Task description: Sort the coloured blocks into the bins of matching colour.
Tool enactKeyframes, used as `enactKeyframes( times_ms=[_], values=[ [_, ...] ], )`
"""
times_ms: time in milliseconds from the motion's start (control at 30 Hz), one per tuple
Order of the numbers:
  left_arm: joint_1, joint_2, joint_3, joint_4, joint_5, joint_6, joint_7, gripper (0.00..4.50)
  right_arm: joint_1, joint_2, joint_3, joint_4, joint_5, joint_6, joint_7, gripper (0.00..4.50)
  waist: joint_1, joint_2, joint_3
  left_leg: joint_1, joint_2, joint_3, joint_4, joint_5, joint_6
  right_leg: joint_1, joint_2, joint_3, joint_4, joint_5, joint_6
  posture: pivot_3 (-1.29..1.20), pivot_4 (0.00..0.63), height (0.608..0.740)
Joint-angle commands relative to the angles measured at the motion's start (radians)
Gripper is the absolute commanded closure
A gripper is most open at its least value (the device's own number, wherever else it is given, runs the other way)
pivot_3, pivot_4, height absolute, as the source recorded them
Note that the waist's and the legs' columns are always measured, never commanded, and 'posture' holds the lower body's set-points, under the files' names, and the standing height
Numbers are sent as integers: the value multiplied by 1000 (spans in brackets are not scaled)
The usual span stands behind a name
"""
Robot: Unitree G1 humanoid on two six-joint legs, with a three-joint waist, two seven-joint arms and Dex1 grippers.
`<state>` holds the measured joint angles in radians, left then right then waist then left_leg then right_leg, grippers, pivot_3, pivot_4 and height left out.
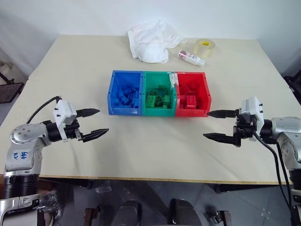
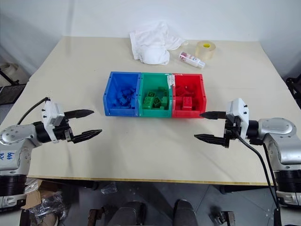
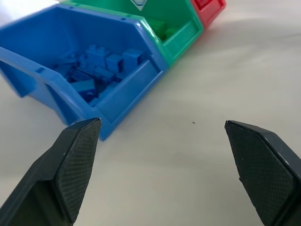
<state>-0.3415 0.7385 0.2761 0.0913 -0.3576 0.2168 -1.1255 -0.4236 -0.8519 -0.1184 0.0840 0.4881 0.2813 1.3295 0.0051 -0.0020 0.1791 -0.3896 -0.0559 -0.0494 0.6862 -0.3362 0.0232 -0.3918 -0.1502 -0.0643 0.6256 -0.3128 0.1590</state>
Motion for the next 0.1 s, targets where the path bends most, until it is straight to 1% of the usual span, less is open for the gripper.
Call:
enactKeyframes(
  times_ms=[33,100],
  values=[
    [-19,16,27,-2,-32,-13,17,13,-17,-17,-5,9,-14,-25,18,0,-3,0,0,0,0,0,0,0,0,0,0,0,0,0,0,0,150,740],
    [-18,20,21,-5,-46,-6,7,13,-14,-12,-12,8,-16,-28,14,0,-4,0,0,0,0,0,-1,0,0,0,0,0,0,0,0,0,150,740]
  ],
)
